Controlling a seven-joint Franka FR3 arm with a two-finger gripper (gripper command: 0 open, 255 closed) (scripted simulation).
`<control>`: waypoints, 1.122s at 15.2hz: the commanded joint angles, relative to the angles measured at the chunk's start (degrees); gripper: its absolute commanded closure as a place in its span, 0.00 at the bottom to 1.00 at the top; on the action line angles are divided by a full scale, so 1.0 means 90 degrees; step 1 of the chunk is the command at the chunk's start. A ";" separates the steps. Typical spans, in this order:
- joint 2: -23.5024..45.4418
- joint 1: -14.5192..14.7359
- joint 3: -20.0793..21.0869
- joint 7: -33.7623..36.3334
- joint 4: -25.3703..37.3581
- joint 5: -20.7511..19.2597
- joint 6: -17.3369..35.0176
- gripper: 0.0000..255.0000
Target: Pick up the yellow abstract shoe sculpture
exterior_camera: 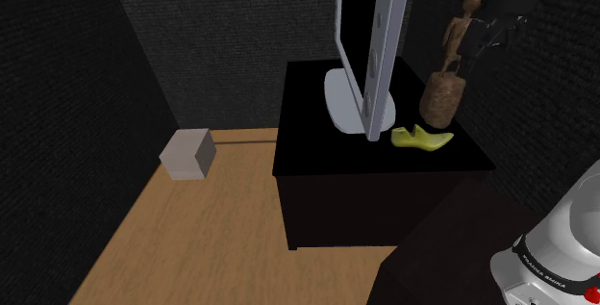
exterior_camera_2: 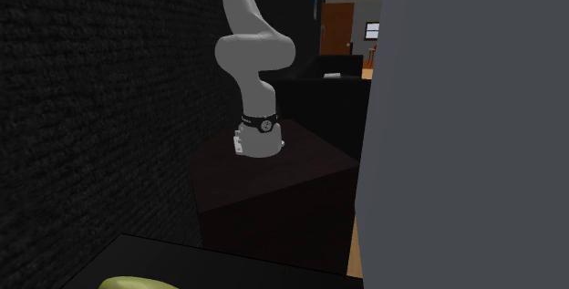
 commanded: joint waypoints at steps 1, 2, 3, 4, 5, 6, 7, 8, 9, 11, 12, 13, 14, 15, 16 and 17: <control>0.0000 0.0000 0.0000 0.0000 0.0000 0.0000 0.0000 0.00; -0.0099 -0.0005 -0.0115 -0.0192 -0.0232 -0.0077 0.0190 0.00; -0.0188 -0.0011 -0.0234 -0.0383 -0.0455 -0.0155 0.0383 0.00; -0.0265 -0.0021 -0.0356 -0.0573 -0.0668 -0.0235 0.0578 0.00; -0.0330 -0.0031 -0.0482 -0.0764 -0.0873 -0.0315 0.0777 0.00; -0.0383 -0.0050 -0.0608 -0.0958 -0.1068 -0.0393 0.0979 0.00; -0.0419 -0.0093 -0.0723 -0.1166 -0.1253 -0.0459 0.1184 0.00; -0.0442 -0.0131 -0.0846 -0.1372 -0.1429 -0.0527 0.1395 0.00; -0.0449 -0.0174 -0.0970 -0.1582 -0.1594 -0.0592 0.1610 0.00; -0.0415 -0.0262 -0.1224 -0.2007 -0.1894 -0.0712 0.2055 0.00; -0.0372 -0.0303 -0.1356 -0.2222 -0.2027 -0.0768 0.2286 0.00; -0.0312 -0.0343 -0.1492 -0.2440 -0.2149 -0.0820 0.2522 0.00; -0.0234 -0.0378 -0.1631 -0.2658 -0.2258 -0.0868 0.2762 0.00; -0.0138 -0.0409 -0.1773 -0.2881 -0.2356 -0.0909 0.3008 0.00; -0.0024 -0.0431 -0.1920 -0.3104 -0.2441 -0.0945 0.3258 0.00; 0.0107 -0.0442 -0.2074 -0.3328 -0.2512 -0.0975 0.3511 0.00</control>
